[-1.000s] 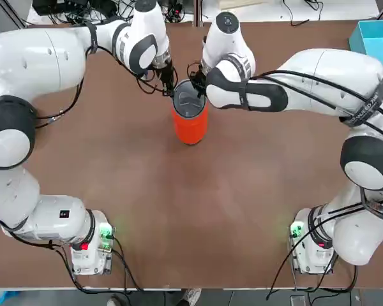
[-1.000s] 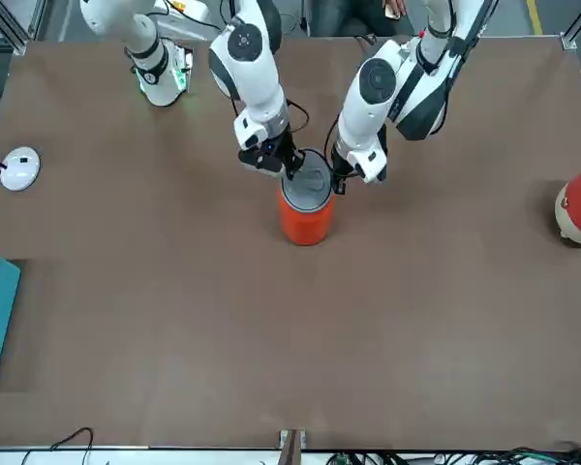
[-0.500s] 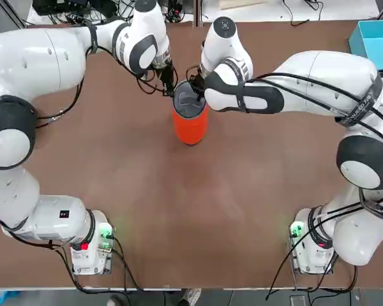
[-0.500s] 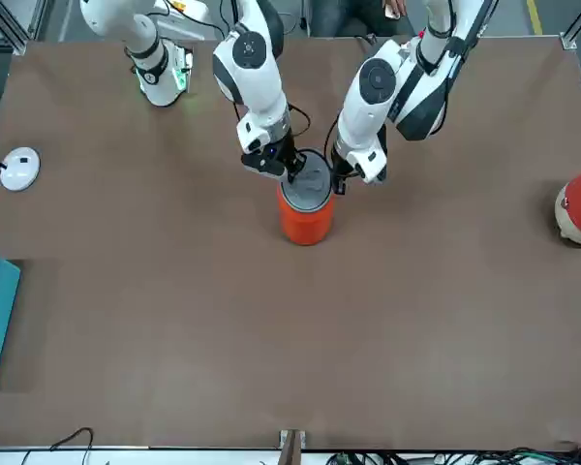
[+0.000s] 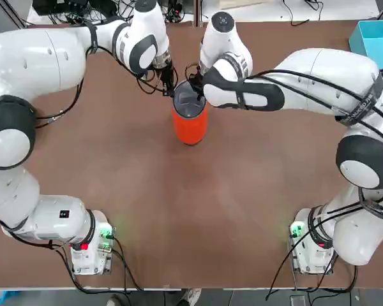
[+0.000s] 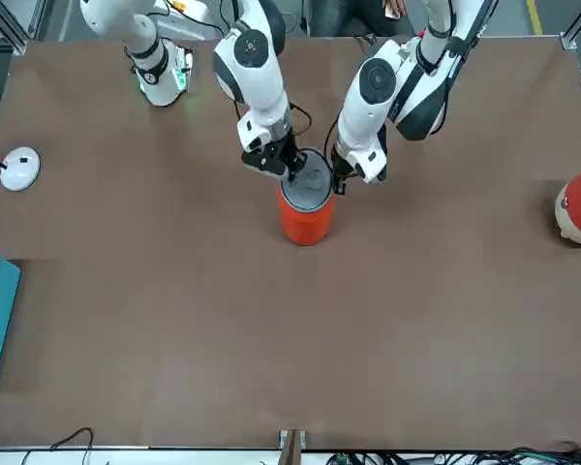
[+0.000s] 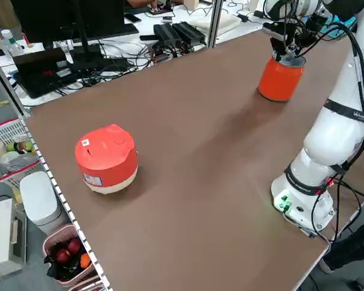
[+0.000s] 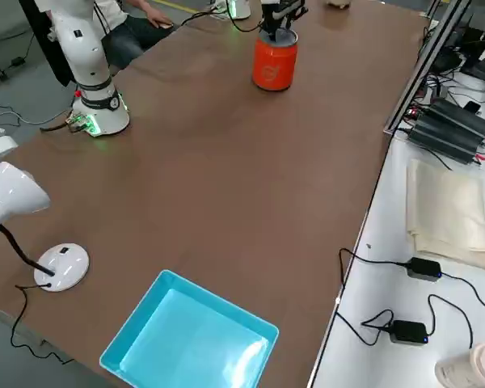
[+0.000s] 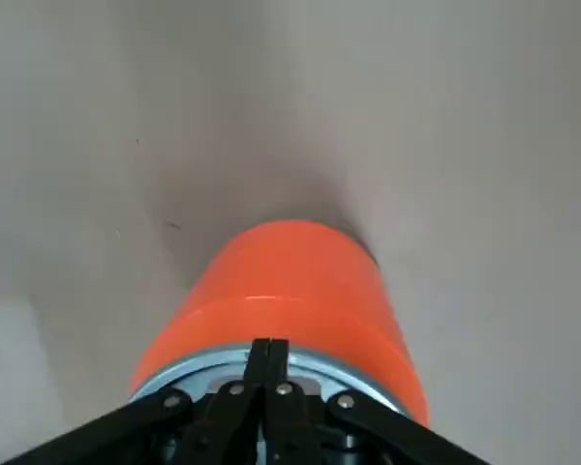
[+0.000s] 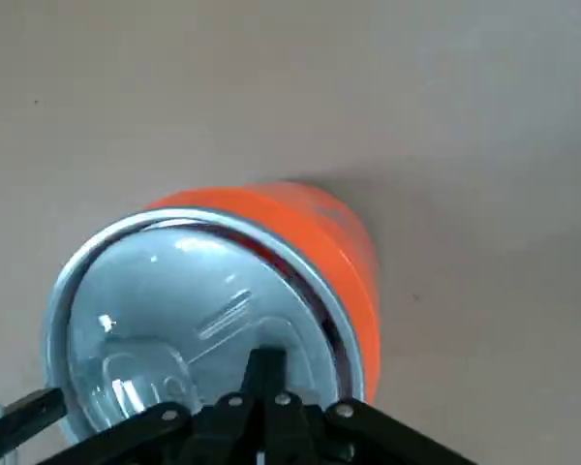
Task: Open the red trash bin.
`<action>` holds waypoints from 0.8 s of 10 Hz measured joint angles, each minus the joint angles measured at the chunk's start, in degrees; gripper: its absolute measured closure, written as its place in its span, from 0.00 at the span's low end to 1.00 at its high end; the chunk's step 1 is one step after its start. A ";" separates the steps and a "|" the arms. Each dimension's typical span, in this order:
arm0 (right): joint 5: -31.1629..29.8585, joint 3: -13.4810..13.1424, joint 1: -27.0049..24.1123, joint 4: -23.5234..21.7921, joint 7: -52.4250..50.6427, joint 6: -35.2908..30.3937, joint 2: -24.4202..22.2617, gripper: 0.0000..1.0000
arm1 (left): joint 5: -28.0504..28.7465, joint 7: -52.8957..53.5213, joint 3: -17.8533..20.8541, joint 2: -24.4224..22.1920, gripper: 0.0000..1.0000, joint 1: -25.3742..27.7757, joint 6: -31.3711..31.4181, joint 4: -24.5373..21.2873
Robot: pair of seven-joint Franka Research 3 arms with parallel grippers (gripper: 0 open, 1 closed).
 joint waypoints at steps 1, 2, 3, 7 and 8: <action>0.00 -0.08 -0.63 2.40 0.31 -3.18 -0.02 0.99 | 0.00 -0.12 0.00 0.00 0.99 0.00 0.00 0.00; 0.00 -0.16 -1.37 4.45 0.32 -5.42 -0.20 0.99 | 0.00 -0.24 0.01 0.01 0.99 0.01 0.01 0.01; 0.00 -0.29 -2.18 5.66 0.32 -6.84 -0.79 0.99 | 0.00 -0.28 0.01 0.01 0.99 0.02 0.01 0.01; -0.17 -0.88 -9.45 9.98 -4.76 -18.83 -6.35 0.76 | 0.38 -0.29 0.12 0.02 0.98 0.30 -0.37 0.66; -0.21 -0.96 -12.07 12.32 -6.43 -23.43 -7.43 0.62 | 0.65 0.26 0.13 0.02 0.97 0.59 -2.67 2.26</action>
